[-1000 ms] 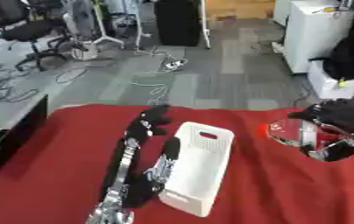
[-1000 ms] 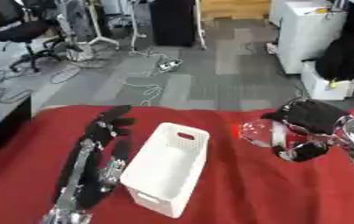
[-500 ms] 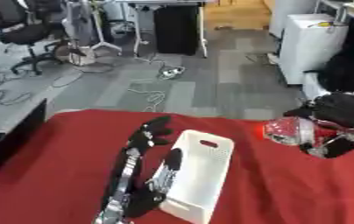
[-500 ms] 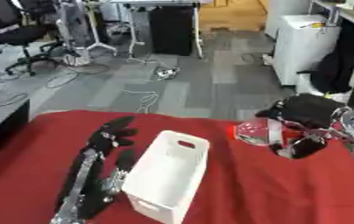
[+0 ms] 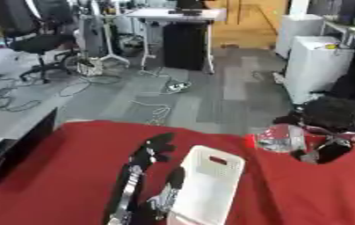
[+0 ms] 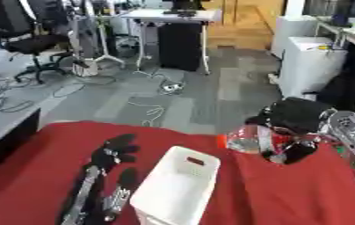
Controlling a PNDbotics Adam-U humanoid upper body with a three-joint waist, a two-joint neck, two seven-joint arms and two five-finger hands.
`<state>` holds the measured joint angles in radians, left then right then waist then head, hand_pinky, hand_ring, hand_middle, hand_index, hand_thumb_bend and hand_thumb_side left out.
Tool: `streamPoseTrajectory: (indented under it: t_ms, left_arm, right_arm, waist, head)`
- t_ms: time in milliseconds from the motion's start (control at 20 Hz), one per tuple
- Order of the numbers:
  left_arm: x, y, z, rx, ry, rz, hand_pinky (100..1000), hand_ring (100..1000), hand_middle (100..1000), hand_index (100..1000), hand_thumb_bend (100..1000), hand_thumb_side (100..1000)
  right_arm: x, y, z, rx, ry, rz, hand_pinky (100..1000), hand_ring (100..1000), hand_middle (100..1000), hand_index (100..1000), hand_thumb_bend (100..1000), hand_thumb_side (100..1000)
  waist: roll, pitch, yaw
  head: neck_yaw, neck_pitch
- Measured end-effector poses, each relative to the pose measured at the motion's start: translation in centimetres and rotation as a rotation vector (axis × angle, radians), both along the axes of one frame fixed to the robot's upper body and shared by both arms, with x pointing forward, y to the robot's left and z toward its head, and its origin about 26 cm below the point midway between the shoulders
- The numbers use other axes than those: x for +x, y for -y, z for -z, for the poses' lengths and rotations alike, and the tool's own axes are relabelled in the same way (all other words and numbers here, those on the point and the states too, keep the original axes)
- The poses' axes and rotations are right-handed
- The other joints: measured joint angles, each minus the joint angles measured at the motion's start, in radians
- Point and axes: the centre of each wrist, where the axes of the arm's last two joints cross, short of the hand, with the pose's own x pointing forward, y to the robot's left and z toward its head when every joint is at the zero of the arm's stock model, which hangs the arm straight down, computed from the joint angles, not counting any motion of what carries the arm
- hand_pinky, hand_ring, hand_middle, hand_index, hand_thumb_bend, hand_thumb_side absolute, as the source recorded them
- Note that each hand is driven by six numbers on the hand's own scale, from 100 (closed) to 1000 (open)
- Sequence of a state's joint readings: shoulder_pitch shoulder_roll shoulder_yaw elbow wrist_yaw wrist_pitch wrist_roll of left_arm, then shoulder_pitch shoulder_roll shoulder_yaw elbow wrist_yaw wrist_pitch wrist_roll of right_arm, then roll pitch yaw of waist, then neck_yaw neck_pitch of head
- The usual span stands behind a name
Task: Pick up objects on the table and place them in the box.
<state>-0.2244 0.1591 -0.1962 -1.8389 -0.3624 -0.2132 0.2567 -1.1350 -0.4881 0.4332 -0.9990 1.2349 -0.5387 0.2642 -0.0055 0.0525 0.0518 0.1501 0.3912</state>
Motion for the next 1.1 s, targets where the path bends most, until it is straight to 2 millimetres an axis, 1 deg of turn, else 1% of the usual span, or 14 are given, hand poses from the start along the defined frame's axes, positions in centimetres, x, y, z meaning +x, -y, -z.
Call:
streamPoseTrajectory:
  t_ms: [400,650,900,1100]
  left_arm:
    - [0.1,0.0,0.0,0.001,0.0,0.001,676,775,818,887,286,779]
    - [0.1,0.1,-0.1,0.002,0.006,0.006,676,774,817,887,289,778]
    - [0.3,0.2,-0.4,0.001,0.015,0.012,676,774,817,887,293,777]
    - [0.3,0.3,-0.7,-0.003,0.023,0.019,676,774,817,887,295,776]
  right_arm:
    - [0.3,-0.9,0.8,-0.006,-0.019,0.005,100,235,371,691,209,483]
    - [0.3,-1.3,1.0,0.001,-0.027,0.018,100,230,365,685,196,491]
    - [0.5,-1.7,1.8,0.029,-0.051,0.037,100,225,360,679,187,494]
    - [0.6,-2.0,2.4,0.049,-0.062,0.05,100,225,360,677,182,500]
  waist:
    - [-0.017,0.0,0.058]
    - [-0.02,0.0,0.096]
    - [-0.02,0.001,0.139]
    - [-0.02,0.001,0.163]
  head:
    - [0.001,-0.034]
    - [0.004,-0.05]
    - [0.004,-0.052]
    - [0.0,-0.055]
